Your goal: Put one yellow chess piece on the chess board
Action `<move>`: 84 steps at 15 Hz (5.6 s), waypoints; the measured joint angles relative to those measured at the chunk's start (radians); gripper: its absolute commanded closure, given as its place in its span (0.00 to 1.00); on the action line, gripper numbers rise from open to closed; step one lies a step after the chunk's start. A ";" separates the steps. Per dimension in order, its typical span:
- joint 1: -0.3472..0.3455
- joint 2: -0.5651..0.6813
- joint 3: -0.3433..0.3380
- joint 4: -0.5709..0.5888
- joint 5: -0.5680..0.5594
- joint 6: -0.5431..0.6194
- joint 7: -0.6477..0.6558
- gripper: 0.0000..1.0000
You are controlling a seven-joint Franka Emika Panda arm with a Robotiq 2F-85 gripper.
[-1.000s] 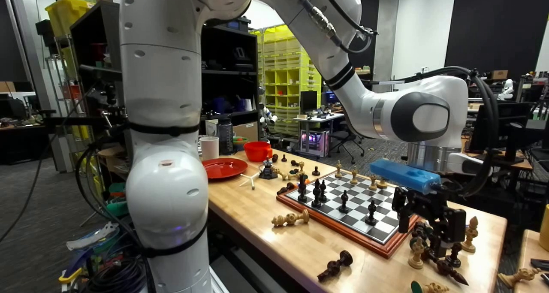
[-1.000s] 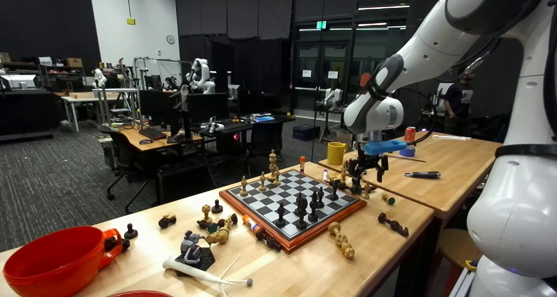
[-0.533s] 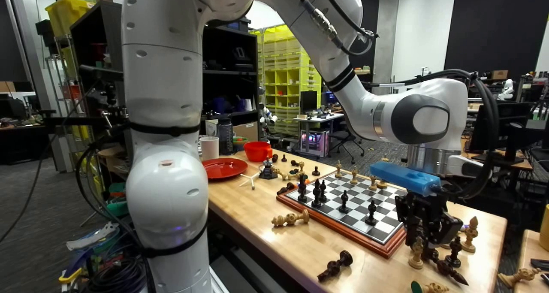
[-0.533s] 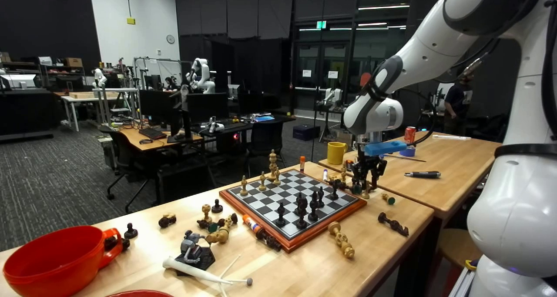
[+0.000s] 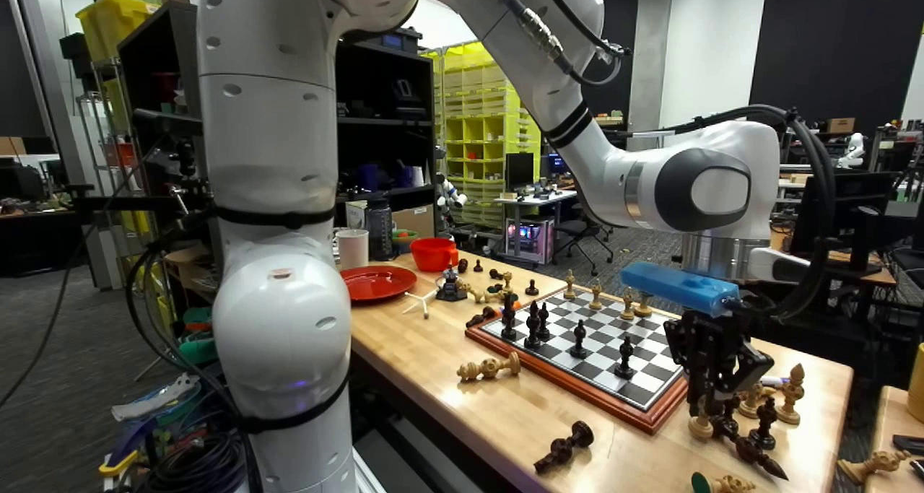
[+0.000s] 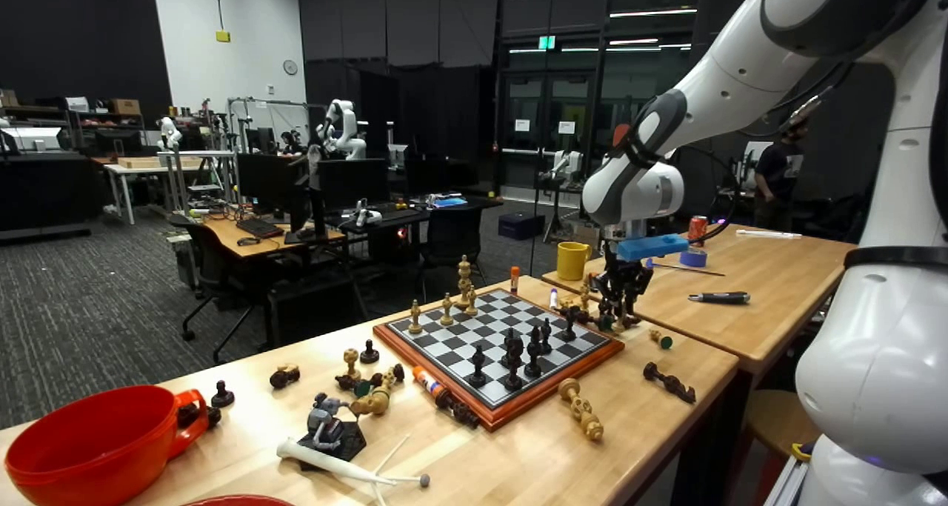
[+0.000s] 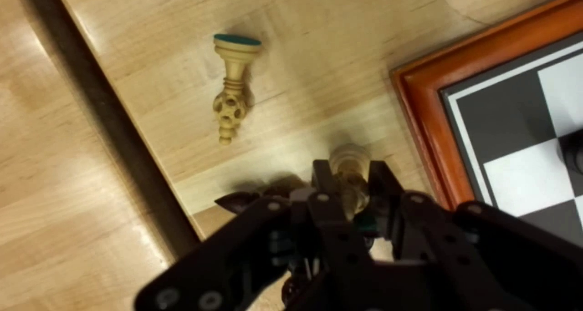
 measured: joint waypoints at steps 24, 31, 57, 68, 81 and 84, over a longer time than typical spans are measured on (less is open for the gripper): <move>0.124 0.045 0.143 0.217 0.006 -0.103 0.097 0.94; 0.168 0.277 0.159 0.522 -0.011 -0.203 0.205 0.94; 0.198 0.593 0.170 0.935 -0.002 -0.456 0.213 0.82; 0.184 0.581 0.169 0.936 0.014 -0.476 0.205 0.00; 0.057 0.102 0.160 0.550 0.116 -0.473 -0.211 0.00; 0.054 -0.056 0.144 0.407 0.117 -0.476 -0.326 0.00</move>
